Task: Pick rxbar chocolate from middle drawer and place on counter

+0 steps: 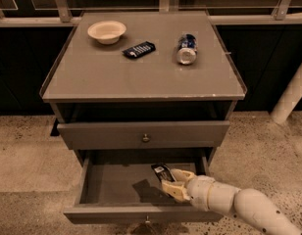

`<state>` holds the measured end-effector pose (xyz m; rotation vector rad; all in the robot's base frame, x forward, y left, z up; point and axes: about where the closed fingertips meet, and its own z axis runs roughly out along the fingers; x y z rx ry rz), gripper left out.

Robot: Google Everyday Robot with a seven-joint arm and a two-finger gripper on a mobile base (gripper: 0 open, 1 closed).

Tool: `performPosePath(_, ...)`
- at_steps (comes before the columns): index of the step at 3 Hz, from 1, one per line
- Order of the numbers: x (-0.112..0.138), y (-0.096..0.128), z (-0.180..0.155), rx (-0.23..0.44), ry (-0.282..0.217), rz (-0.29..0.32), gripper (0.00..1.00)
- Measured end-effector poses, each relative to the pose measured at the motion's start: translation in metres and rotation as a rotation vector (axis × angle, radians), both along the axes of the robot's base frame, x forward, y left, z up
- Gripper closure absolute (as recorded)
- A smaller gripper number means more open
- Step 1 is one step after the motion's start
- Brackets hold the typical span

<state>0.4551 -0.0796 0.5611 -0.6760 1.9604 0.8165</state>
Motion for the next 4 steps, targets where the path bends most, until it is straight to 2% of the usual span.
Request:
performPosePath(1,-0.004,0.028,0.072,-0.080,-0.006,0.138,1.00)
performPosePath(2,0.003,0.043,0.148,-0.174,-0.078,0.247,1.00)
performPosePath(3,0.007,0.051,0.206,-0.247,-0.154,0.303,1.00)
performPosePath(4,0.007,0.051,0.207,-0.247,-0.154,0.303,1.00)
